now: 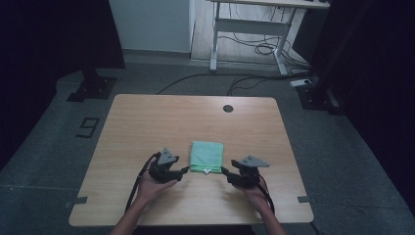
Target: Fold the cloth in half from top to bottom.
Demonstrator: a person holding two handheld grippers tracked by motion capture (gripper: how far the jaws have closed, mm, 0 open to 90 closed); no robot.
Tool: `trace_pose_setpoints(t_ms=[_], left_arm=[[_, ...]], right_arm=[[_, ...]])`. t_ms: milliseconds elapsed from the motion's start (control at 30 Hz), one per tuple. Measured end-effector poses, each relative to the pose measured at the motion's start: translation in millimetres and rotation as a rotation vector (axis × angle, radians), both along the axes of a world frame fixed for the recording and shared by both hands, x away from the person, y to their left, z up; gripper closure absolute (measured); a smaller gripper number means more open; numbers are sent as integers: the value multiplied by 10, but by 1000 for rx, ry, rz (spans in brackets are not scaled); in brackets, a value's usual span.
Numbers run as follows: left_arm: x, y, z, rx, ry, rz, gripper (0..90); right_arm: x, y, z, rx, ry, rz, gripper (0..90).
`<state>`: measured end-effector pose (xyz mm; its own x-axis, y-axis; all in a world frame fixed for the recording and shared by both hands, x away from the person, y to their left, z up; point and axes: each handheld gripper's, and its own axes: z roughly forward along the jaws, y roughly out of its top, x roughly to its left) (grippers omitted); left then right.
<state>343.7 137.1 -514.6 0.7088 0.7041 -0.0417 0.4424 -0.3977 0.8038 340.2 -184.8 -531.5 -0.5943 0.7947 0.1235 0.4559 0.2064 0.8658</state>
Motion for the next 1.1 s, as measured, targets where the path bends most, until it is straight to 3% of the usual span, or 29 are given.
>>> trace_pose_setpoints(t_ms=[200, 333, 433, 533, 667, 1100], left_arm=[[-182, 199, -43, -18, 6, 40, 394], [-254, 292, -74, -19, 19, 65, 395], [-302, 343, -92, -20, 17, 77, 395], [-357, 388, -130, -39, 22, 88, 395], [-386, 403, -172, -20, 24, 95, 395], [-417, 462, -167, -38, 31, 114, 381]], right_arm=[[-195, -113, -20, -16, -7, 6, 418], [-288, -188, -42, -15, -4, 1, 412], [-361, -250, -78, -40, -5, -10, 405], [-410, -320, -119, -32, 3, -17, 402], [-439, -376, -175, -34, 19, -24, 392], [-442, -372, -188, -38, 22, -22, 367]])
